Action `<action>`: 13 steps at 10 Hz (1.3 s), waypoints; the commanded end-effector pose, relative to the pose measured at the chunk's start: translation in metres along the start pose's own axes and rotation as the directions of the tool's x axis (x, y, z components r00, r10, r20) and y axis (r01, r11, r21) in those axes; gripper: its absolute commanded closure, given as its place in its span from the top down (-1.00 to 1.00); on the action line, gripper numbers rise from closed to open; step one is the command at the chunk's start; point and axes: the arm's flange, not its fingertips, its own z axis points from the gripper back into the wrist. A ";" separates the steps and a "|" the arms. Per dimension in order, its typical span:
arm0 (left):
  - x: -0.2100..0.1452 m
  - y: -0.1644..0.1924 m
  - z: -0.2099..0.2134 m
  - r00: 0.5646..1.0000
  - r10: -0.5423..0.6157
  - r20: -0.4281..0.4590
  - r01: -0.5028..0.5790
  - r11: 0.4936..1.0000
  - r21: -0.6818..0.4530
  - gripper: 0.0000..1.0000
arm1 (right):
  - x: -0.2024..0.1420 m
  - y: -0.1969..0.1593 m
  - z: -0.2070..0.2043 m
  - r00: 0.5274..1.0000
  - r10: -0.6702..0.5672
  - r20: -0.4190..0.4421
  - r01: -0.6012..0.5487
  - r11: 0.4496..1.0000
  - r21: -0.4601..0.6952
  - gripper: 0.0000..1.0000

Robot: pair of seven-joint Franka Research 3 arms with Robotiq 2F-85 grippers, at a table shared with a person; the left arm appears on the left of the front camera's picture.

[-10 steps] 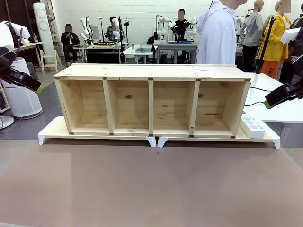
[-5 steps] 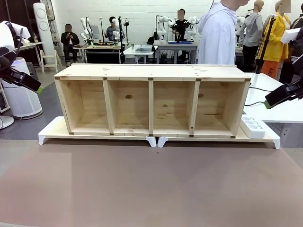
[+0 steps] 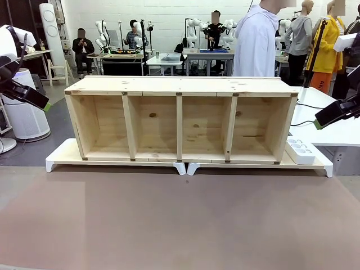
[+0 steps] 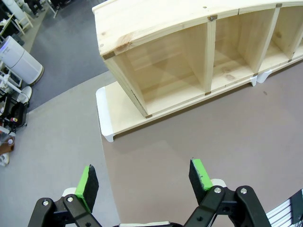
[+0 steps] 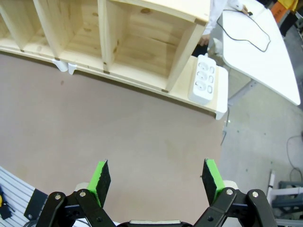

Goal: Perform cable management.
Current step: When the cord part of the Power Cable appears at the lower middle area of the table and stops, grasp the cord part of the Power Cable.

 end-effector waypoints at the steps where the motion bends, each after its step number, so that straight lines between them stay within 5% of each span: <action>1: 0.002 -0.001 -0.001 1.000 -0.004 0.008 0.004 1.000 0.008 1.00 | 0.002 0.000 -0.002 1.000 0.009 0.003 -0.009 1.000 0.001 1.00; 13: 0.002 -0.001 -0.001 1.000 -0.004 0.008 0.004 1.000 0.008 1.00 | 0.002 0.000 -0.002 1.000 0.009 0.003 -0.009 1.000 0.001 1.00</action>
